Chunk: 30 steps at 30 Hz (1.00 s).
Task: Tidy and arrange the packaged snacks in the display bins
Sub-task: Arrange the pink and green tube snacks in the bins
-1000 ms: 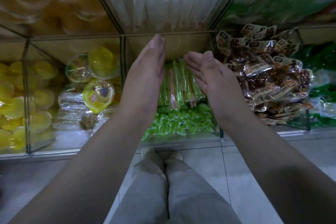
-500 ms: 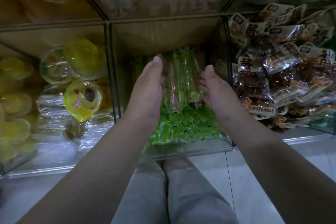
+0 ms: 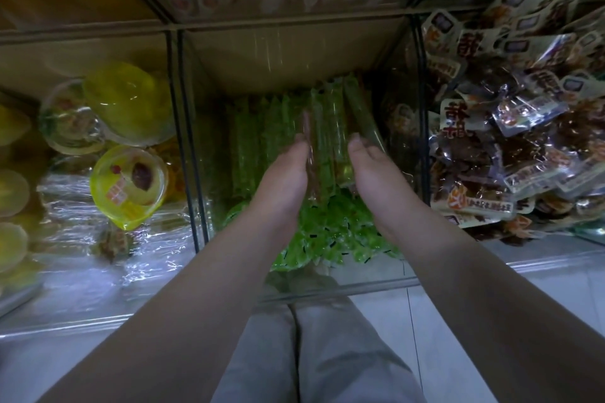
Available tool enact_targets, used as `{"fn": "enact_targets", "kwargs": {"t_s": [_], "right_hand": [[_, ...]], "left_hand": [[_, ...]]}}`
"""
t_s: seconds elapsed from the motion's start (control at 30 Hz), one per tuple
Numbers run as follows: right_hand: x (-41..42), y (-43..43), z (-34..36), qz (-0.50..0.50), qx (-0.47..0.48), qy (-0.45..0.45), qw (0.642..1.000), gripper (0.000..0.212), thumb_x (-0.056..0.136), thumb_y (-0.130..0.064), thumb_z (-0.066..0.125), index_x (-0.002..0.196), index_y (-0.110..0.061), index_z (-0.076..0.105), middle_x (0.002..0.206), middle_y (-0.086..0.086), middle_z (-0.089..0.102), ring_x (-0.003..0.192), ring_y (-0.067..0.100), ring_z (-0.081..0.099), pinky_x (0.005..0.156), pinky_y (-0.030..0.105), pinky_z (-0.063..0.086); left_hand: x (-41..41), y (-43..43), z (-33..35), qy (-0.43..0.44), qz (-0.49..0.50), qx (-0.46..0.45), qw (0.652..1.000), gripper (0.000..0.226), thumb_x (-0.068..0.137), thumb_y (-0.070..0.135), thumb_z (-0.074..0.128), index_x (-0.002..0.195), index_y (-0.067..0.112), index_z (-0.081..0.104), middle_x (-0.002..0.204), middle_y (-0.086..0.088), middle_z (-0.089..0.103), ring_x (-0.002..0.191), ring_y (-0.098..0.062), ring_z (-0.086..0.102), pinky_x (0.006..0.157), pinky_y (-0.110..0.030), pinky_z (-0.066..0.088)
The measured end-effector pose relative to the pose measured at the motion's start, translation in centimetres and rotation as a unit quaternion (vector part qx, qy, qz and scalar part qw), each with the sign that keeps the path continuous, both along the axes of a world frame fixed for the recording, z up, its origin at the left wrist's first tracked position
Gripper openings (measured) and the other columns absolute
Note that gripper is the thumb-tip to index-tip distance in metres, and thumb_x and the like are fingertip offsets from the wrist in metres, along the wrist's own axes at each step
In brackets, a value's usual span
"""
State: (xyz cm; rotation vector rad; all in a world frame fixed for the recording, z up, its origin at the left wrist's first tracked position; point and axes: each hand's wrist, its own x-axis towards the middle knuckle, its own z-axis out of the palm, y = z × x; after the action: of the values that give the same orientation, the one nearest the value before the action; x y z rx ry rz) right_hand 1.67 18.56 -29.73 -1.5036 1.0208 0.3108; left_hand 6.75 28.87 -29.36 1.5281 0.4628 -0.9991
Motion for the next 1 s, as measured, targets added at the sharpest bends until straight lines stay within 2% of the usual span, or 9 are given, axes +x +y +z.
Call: {"fn": "enact_targets", "kwargs": {"t_s": [0.1,0.2,0.3,0.47,0.57,0.63,0.73,0.87,1.0], "right_hand": [[0.1,-0.6,-0.8,-0.082,0.060,-0.016,0.995,0.036,0.105,-0.032,0.037,0.137,-0.022,0.048,0.122,0.004,0.064,0.115,0.026,0.060,0.101,0.047,0.048],[-0.2,-0.1,-1.5,-0.112,0.109,-0.023,0.987,0.035,0.104,-0.019,0.041,0.139,-0.022,0.045,0.105,0.004,0.068,0.084,0.020,0.065,0.072,0.034,0.055],[-0.4,0.1,-1.7,-0.105,0.108,-0.026,0.988,0.026,0.102,-0.020,0.048,0.128,-0.019,0.055,0.092,-0.001,0.070,0.066,0.009,0.060,0.063,0.024,0.049],[-0.3,-0.1,-1.4,-0.095,0.147,-0.016,0.984,0.004,0.096,-0.015,0.058,0.096,-0.015,0.062,0.093,0.002,0.071,0.081,0.012,0.066,0.075,0.026,0.054],[-0.1,0.2,-1.3,-0.109,0.178,-0.024,0.978,0.006,0.094,-0.012,0.060,0.100,-0.010,0.062,0.096,0.006,0.071,0.086,0.015,0.066,0.080,0.030,0.055],[0.0,0.2,-1.3,-0.111,0.192,-0.019,0.975,0.015,0.094,-0.010,0.060,0.108,-0.005,0.061,0.100,0.010,0.071,0.091,0.019,0.067,0.086,0.034,0.055],[0.1,0.3,-1.3,-0.090,0.213,-0.011,0.973,0.013,0.092,-0.004,0.059,0.105,-0.001,0.061,0.087,0.010,0.070,0.082,0.021,0.068,0.074,0.032,0.056],[0.0,0.2,-1.1,-0.047,0.235,0.005,0.971,0.014,0.089,0.001,0.055,0.100,-0.005,0.062,0.083,0.008,0.068,0.077,0.017,0.065,0.069,0.030,0.055],[-0.6,-0.4,-1.1,-0.036,0.250,0.028,0.967,0.026,0.086,0.001,0.049,0.108,-0.009,0.058,0.100,0.012,0.056,0.080,0.017,0.053,0.067,0.028,0.049]], "left_hand": [[0.3,-0.2,0.3,0.004,0.008,-0.007,1.000,0.026,0.104,0.032,0.038,0.109,0.022,0.062,0.093,0.006,0.070,0.092,-0.009,0.063,0.099,-0.041,0.046],[0.4,-0.2,0.2,0.004,-0.026,-0.022,0.999,0.030,0.102,0.022,0.041,0.122,0.009,0.060,0.103,-0.009,0.072,0.099,-0.025,0.068,0.098,-0.047,0.050],[0.5,0.1,-0.2,0.013,-0.035,-0.009,0.999,0.028,0.100,0.017,0.045,0.117,0.003,0.063,0.106,-0.014,0.072,0.102,-0.029,0.068,0.098,-0.048,0.050],[0.3,1.0,-0.8,0.061,0.001,-0.010,0.998,0.032,0.103,0.028,0.040,0.113,0.011,0.065,0.107,-0.011,0.072,0.103,-0.026,0.067,0.095,-0.044,0.050],[-0.3,1.6,-0.6,0.107,0.022,-0.098,0.989,0.040,0.103,0.034,0.036,0.125,0.013,0.062,0.111,-0.009,0.072,0.104,-0.024,0.066,0.093,-0.040,0.049],[-0.8,2.1,-0.8,0.130,0.065,-0.143,0.979,0.042,0.102,0.033,0.036,0.130,0.010,0.057,0.095,-0.006,0.069,0.080,-0.018,0.064,0.075,-0.029,0.049],[-1.5,2.7,-0.6,0.163,0.137,-0.203,0.956,0.039,0.097,0.022,0.041,0.127,0.000,0.054,0.092,-0.008,0.056,0.069,-0.012,0.048,0.066,-0.023,0.038],[-2.0,3.2,0.3,0.164,0.152,-0.279,0.934,0.039,0.071,-0.005,0.048,0.110,0.002,0.050,0.097,-0.016,0.059,0.078,-0.015,0.056,0.076,-0.022,0.047],[-1.8,2.9,0.3,0.141,0.191,-0.233,0.943,0.077,0.087,-0.021,0.038,0.153,0.010,0.014,0.104,-0.022,0.065,0.076,-0.016,0.065,0.080,-0.024,0.054]]}}
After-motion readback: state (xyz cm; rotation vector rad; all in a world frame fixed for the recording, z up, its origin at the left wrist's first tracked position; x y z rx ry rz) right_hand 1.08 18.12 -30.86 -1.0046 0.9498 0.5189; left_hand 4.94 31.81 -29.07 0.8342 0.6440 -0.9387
